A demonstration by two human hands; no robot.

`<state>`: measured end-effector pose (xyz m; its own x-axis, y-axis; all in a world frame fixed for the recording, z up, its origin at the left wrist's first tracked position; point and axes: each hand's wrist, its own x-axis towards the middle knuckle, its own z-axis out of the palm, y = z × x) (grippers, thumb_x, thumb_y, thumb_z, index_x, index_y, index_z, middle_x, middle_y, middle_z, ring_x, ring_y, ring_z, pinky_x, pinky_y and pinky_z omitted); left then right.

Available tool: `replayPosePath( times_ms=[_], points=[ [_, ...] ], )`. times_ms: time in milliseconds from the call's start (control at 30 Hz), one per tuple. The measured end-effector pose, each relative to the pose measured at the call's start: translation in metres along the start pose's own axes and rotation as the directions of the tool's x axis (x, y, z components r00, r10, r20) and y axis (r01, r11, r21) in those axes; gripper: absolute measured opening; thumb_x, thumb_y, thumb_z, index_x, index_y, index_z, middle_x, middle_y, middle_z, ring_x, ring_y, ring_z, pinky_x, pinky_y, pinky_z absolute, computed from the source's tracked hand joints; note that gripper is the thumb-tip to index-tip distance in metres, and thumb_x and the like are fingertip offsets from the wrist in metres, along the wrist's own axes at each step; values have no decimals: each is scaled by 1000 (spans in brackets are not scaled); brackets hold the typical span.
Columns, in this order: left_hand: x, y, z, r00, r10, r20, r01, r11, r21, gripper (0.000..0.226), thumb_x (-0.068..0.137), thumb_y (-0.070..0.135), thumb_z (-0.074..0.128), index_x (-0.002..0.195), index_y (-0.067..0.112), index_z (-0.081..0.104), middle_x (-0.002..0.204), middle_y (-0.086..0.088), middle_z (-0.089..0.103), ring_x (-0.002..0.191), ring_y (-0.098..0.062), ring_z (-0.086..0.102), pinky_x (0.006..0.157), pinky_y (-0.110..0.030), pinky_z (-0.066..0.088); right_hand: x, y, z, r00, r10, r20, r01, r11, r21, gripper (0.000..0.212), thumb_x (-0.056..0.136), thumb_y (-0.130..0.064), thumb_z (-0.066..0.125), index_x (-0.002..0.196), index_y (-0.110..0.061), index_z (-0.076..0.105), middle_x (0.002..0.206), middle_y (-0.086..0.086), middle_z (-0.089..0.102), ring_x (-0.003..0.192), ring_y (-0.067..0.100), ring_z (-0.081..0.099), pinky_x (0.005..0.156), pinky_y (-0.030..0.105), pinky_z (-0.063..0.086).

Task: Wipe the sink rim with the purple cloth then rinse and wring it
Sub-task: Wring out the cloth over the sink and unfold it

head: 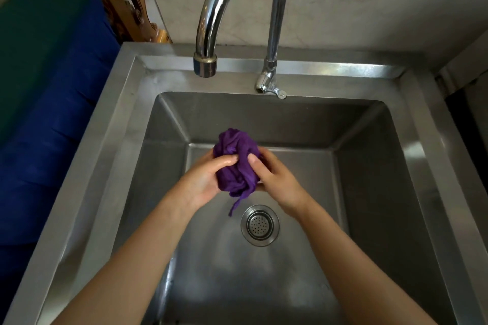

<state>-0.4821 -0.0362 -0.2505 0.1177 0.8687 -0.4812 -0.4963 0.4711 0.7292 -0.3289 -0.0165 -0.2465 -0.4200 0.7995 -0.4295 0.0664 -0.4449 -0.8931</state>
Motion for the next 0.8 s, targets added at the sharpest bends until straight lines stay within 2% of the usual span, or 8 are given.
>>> replayPosePath(
  times_ms=[100,167,300,367,467,600,700,800],
  points=[
    [-6,-3,2,1000,-9,-26,11,998,56,45,74,15,62,118,12,59,108,-8,69,99,-22,66,84,-37,56,0,0,-2,989,-85,-125,81,996,-33,14,93,-19,53,105,-16,60,94,5,66,85,17,63,75,39,56],
    [-10,-5,-4,997,27,-76,-9,975,220,38,71,17,64,108,17,62,99,0,71,94,-17,66,86,-37,54,-2,-4,-12,977,-110,-185,100,993,-62,7,90,-15,58,90,-19,63,81,2,66,74,14,59,67,28,51],
    [-13,-12,-18,992,33,-121,-4,972,236,38,78,-9,51,104,16,62,86,4,73,86,-18,66,85,-40,53,-10,-18,-35,968,-53,-245,71,995,66,7,85,-12,63,78,-13,63,68,3,60,61,13,55,57,25,42],
    [-13,-14,-21,999,-20,-29,24,987,158,43,75,1,51,115,16,58,99,-1,70,93,-20,65,82,-42,54,-12,-26,-40,970,-92,-224,102,994,36,7,86,-14,62,84,-8,64,73,6,60,70,18,56,65,29,46],
    [-16,-14,-12,983,-92,160,58,977,203,62,70,30,62,129,23,48,116,-5,65,108,-22,62,86,-43,54,-14,-41,-38,969,-212,-125,179,955,-235,18,89,-20,60,90,-2,63,78,8,60,74,16,56,70,30,47],
    [-7,-15,16,979,38,199,-148,807,572,55,71,19,75,114,43,49,112,6,63,102,-6,61,87,-24,52,-18,-63,-29,948,-318,30,285,801,-527,17,91,-20,57,90,-4,62,83,10,65,77,17,57,74,30,46],
    [5,-16,24,977,124,176,-213,682,700,41,74,-2,71,95,30,55,90,4,65,78,-1,61,76,-18,48,-19,-79,-33,930,-367,36,316,742,-592,16,90,-20,58,91,-4,63,84,10,66,78,17,57,74,28,45],
    [14,-19,15,977,127,170,-212,507,835,25,70,15,71,93,12,61,87,-3,64,76,-8,54,69,-28,43,-18,-95,-47,928,-371,30,308,721,-621,14,87,-21,62,90,-9,66,84,7,67,80,16,59,77,29,46]
  ],
)
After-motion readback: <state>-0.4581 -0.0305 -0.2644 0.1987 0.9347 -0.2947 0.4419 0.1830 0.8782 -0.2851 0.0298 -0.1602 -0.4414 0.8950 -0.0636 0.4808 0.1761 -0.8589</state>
